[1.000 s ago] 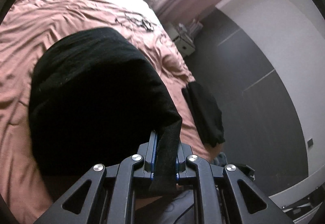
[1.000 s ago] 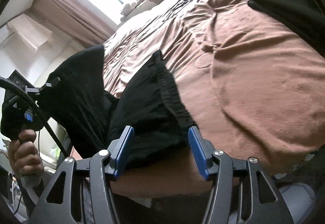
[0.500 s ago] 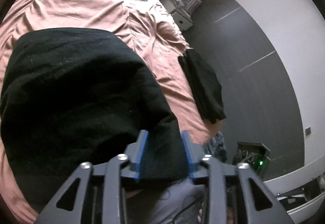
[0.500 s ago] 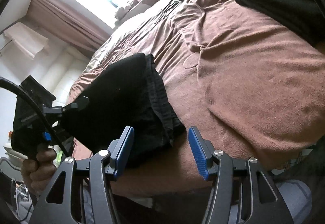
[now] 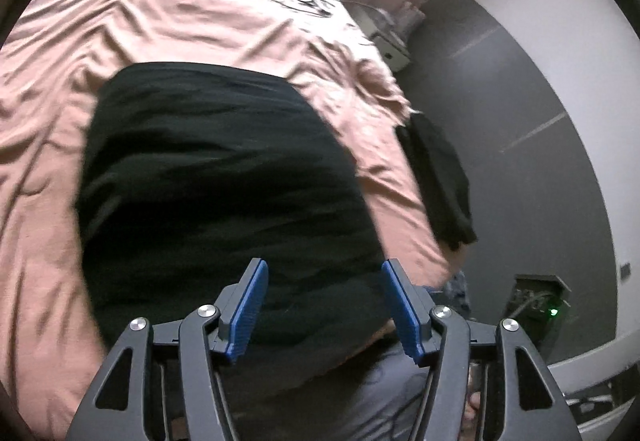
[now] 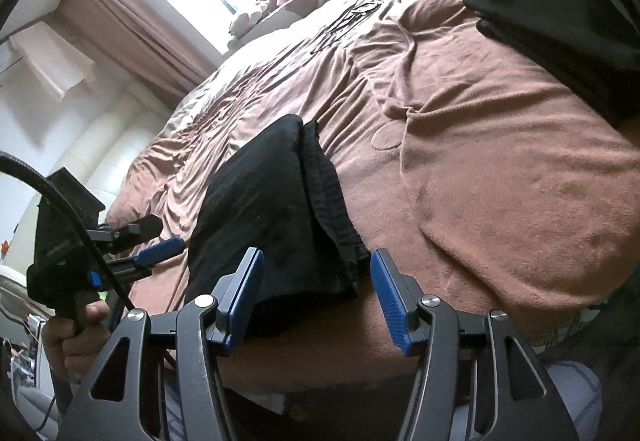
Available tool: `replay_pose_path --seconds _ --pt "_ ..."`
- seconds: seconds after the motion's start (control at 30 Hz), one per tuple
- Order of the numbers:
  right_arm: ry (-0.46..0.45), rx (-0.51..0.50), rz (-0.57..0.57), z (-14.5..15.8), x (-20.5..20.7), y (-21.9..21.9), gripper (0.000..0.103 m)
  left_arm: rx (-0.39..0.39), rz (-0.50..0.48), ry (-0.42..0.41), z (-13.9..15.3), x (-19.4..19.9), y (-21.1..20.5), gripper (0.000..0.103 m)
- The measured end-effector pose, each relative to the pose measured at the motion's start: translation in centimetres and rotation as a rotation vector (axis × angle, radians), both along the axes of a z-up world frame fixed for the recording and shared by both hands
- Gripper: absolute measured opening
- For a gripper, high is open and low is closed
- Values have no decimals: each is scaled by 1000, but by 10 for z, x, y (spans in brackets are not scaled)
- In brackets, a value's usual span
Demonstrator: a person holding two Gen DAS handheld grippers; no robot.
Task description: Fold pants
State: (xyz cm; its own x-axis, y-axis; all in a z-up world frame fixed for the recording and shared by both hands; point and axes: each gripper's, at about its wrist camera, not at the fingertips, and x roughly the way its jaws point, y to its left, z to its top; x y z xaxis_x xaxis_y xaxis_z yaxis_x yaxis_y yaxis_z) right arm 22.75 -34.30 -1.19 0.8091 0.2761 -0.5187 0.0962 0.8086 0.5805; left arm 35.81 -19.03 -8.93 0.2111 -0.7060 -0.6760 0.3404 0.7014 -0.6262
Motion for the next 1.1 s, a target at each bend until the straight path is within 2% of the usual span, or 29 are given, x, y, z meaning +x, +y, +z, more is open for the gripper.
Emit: replay_pose_path --seconds 0.33,0.5,0.53,0.57,0.6,0.63,0.67,0.87,1.0,1.1 --pt "18 12 40 -6 17 5 54 67 137 27 -23 13 60 61" --pt "45 14 67 -14 30 14 53 97 184 68 -44 16 82 61" --pt "52 16 79 -17 33 17 40 100 187 77 -48 17 84 61" --pt "56 19 89 -18 35 19 20 104 190 84 -53 17 85 61" --pt "67 18 97 -20 38 21 19 108 193 94 -58 17 86 61" --pt "70 8 85 -21 38 21 12 113 195 101 -61 18 87 61" --pt "60 7 79 -20 37 21 9 117 198 104 -63 17 88 61" --pt "-1 -9 68 -9 22 23 4 128 194 122 -73 19 87 61" --pt "12 -15 54 -11 7 21 4 104 182 129 -78 18 86 61" --pt "53 -6 34 -26 6 14 4 86 171 136 -83 20 82 61"
